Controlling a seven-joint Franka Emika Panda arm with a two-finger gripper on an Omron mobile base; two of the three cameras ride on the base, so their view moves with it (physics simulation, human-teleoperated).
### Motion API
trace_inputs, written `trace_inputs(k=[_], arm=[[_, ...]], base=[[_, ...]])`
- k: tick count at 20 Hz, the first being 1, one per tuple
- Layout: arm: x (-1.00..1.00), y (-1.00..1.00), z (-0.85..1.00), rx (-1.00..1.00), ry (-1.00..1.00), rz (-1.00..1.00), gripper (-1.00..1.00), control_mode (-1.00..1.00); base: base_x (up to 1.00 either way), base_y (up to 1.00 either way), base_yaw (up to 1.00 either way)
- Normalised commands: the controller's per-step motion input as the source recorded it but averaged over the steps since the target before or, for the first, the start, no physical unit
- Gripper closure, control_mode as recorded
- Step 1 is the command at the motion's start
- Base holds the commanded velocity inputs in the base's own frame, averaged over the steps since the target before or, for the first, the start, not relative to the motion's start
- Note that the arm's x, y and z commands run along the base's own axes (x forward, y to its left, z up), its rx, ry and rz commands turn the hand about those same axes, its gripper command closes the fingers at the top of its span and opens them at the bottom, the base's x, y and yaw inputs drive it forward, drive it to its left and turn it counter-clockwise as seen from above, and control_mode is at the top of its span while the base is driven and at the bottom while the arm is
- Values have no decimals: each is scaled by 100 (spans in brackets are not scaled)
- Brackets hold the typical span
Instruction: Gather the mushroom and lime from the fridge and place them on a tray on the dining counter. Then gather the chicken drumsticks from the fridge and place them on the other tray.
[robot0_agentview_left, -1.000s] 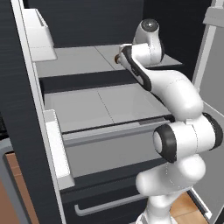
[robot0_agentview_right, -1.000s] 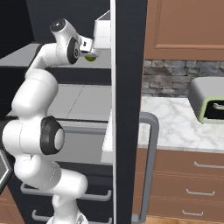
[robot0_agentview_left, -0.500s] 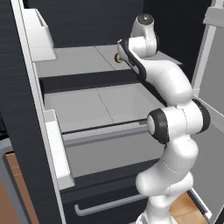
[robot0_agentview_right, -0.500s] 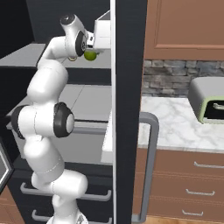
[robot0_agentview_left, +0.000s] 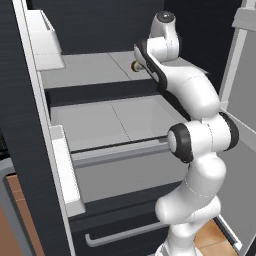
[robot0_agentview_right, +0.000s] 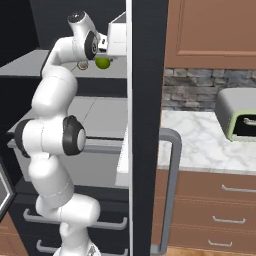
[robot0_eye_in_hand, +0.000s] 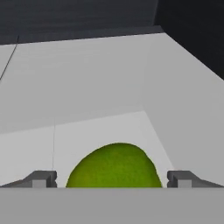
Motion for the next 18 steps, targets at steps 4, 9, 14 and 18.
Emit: trace_inputs(k=[4,9,14,18], arm=[[-3,0,-18,0,-2,0,-100,-100],[0,2,-17,0,0,0,-100,-100],[0,7,-26,0,0,0,100,-100],[0,0,-6,0,2,0,100,-100]], base=[[0,0,0],[0,0,0],[0,0,0],[0,0,0]])
